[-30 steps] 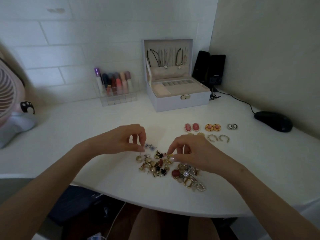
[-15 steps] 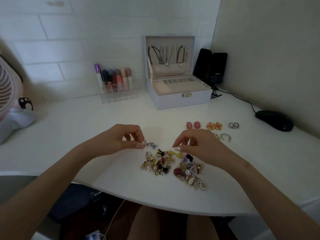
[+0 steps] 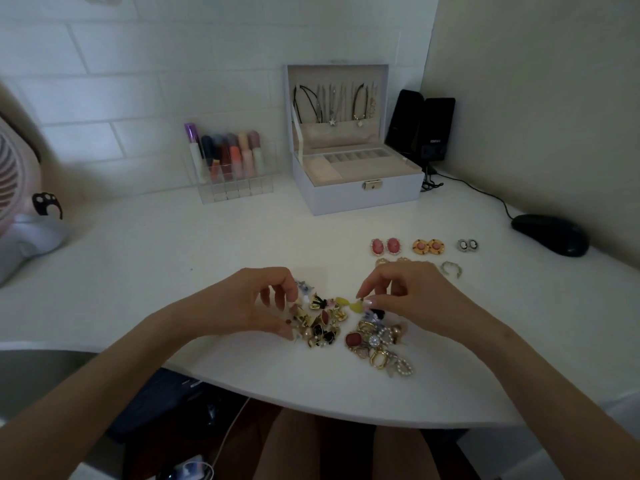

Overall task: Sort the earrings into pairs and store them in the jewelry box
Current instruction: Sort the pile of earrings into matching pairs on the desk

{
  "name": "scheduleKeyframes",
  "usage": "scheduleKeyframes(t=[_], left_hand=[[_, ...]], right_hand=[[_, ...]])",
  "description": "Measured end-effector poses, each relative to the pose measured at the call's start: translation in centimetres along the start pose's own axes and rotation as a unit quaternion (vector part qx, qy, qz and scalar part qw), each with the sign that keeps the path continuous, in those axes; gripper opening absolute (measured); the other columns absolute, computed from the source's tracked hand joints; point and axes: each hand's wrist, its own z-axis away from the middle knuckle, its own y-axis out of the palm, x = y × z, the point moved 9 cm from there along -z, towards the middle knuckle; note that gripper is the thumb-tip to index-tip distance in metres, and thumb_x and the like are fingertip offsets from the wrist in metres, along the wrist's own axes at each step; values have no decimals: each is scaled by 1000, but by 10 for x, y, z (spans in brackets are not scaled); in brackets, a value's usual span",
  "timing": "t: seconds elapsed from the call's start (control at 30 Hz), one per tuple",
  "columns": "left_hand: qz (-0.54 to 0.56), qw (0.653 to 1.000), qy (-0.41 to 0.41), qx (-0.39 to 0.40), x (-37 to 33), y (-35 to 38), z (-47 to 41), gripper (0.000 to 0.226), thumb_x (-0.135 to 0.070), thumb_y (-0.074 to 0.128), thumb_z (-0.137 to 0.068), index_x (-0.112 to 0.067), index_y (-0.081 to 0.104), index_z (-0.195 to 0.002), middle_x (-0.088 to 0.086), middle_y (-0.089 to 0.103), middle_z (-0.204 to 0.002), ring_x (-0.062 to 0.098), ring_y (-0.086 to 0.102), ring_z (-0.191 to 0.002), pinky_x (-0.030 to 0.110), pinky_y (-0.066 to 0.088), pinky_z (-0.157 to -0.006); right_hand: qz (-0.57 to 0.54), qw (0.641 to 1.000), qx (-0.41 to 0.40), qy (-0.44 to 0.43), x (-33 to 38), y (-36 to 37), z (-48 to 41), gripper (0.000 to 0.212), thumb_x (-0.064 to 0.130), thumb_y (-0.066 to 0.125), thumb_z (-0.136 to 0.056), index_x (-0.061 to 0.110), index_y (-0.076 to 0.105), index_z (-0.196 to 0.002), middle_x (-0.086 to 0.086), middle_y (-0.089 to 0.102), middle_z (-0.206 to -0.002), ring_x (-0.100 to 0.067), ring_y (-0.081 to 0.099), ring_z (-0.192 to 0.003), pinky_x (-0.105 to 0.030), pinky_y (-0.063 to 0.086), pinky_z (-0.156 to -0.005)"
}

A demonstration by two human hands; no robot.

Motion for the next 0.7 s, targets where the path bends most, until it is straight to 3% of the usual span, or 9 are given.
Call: scheduleKeyframes(t=[0.2,0.47,0.57,0.63,0.7], left_hand=[[-35,999,-10,-23,0,7,-2,35,-36,82,-61,-38,54,-84,-10,56,-83,2,47,-72,15,38,-66],[-40,999,-5,-28,-3,4,-3,32,-32,81,-63,-36,57,-83,-3,61,-79,8,49,-67,19,37,-62],[-32,998,6,-47,-4,-2,-4,28,-32,80,-66,-33,58,-83,-4,62,-81,14,51,-68,23,38,-62],[-36,998,18,-49,-6,-5,-4,28,-37,79,-66,-34,56,-83,-8,62,-82,10,52,-68,18,37,-61],[-30,998,19,-45,-6,-6,-5,25,-34,78,-67,-32,56,-79,-14,61,-80,4,52,-68,12,37,-61]], right_hand=[[-14,1000,6,-28,12,6,3,9,19,70,-81,28,69,-81,8,59,-72,2,45,-51,-8,37,-52],[-28,997,12,-77,36,15,4,7,19,71,-80,25,71,-83,9,58,-72,1,46,-54,-10,38,-54],[44,992,18,-118,49,35,4,8,26,70,-79,27,70,-87,8,59,-80,0,49,-63,-13,38,-61],[128,982,6,-138,57,48,3,14,34,68,-79,29,67,-91,10,56,-84,-3,51,-73,-24,44,-69],[164,976,-8,-145,64,56,1,22,39,67,-78,26,64,-95,11,51,-86,-10,49,-80,-28,41,-67]])
